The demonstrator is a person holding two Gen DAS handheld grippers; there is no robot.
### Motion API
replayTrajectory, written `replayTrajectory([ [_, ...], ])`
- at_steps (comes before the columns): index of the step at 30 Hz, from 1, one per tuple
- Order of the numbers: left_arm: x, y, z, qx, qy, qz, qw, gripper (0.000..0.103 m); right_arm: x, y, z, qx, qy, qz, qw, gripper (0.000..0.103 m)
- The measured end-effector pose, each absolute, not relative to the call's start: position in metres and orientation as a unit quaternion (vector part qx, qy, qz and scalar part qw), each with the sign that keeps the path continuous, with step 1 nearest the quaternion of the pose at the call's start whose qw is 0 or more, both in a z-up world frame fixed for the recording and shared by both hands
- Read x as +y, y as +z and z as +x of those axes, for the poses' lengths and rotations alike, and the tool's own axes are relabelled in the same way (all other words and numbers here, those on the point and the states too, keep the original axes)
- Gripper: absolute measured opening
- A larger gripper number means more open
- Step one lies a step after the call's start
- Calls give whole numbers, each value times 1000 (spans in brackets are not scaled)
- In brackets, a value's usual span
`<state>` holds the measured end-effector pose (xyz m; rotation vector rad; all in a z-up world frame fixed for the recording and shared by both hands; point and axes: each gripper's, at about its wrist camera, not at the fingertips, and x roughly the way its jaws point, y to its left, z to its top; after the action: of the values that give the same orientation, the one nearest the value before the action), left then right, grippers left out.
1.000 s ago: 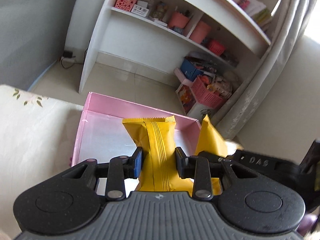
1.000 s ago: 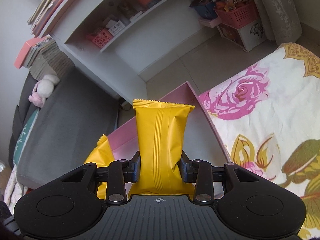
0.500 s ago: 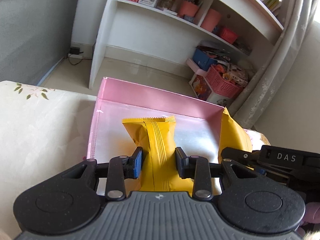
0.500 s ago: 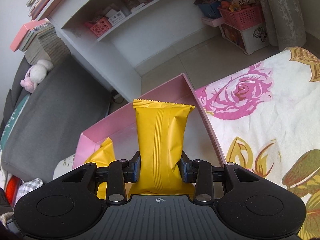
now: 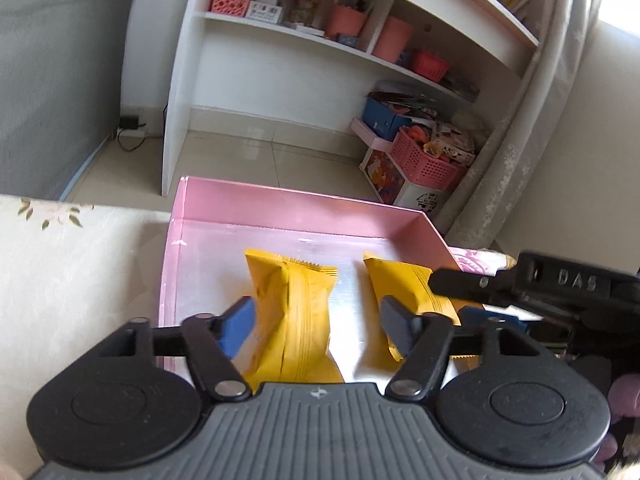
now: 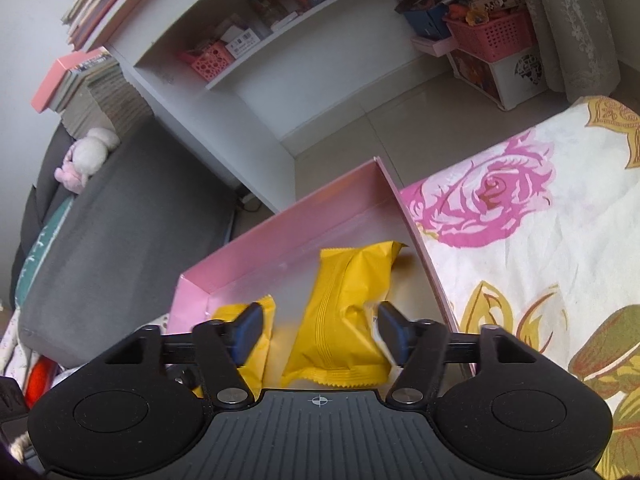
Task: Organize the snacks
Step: 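Carry both yellow packs into the pink box and open both tools, then lower the left tool onto the gold bar and grasp it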
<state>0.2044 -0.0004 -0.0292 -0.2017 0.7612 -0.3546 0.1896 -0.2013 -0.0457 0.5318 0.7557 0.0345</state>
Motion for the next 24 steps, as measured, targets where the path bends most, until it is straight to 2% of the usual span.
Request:
replayTrajectory([
  [5, -3, -25, 202, 372, -175, -74, 909, 83, -203, -36, 186, 360, 15, 245, 900, 83],
  [10, -1, -18, 196, 377, -177, -89, 905, 96, -206, -26, 177, 357, 14, 243, 902, 88],
  [14, -3, -7, 186, 370, -178, -75, 909, 102, -201, -13, 166, 358, 1, 211, 910, 90],
  [17, -4, 0, 178, 368, -165, -67, 913, 103, -193, -3, 156, 361, -9, 188, 913, 94],
  [24, 4, 9, 157, 377, -140, -52, 914, 103, -171, 13, 127, 381, -10, 155, 911, 95],
])
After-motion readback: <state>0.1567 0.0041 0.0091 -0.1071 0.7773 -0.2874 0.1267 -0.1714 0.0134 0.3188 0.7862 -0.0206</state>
